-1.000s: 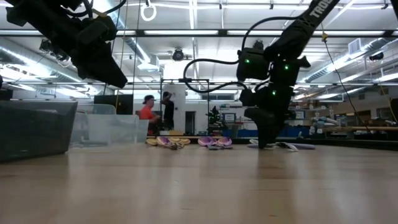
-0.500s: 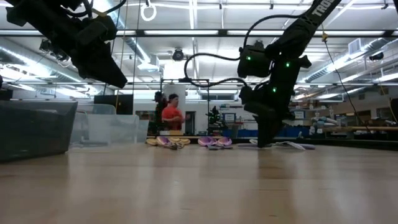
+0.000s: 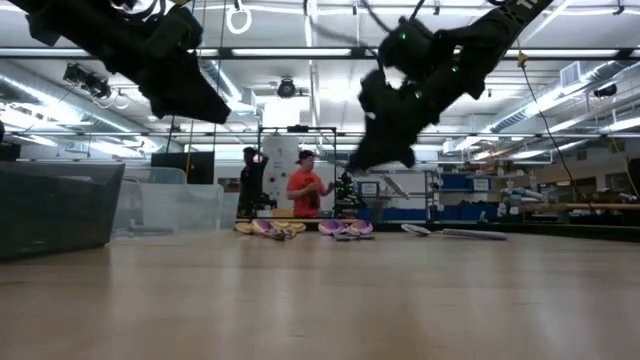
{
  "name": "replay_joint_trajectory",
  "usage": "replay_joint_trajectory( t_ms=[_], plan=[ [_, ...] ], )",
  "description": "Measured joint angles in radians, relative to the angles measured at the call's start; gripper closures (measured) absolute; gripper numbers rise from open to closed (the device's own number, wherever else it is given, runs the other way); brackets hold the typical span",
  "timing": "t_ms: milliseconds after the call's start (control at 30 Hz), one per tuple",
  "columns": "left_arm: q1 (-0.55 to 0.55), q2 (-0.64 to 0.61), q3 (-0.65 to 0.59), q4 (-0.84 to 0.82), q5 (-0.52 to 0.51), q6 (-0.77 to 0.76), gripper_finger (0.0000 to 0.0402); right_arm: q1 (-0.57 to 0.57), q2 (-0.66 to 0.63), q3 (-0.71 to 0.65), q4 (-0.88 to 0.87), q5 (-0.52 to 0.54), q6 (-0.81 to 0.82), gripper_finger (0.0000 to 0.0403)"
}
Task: Sort silverware by color (type)
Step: Put the blue spoon into the bottom transparent bin
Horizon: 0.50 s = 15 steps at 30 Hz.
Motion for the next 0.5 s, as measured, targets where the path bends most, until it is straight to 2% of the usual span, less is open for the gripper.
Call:
replay_joint_trajectory(
  t_ms=[200, 500],
  plan=[
    [0.0, 0.058, 0.0, 0.17, 0.004, 0.126, 0.0239, 0.017, 0.0, 0.0, 0.239, -0.184, -0.065, 0.0339],
    [0.0, 0.064, 0.001, 0.424, 0.187, 0.233, 0.0239, 0.049, 0.0, 0.002, 0.412, -0.453, -0.147, 0.0338]
  ],
)
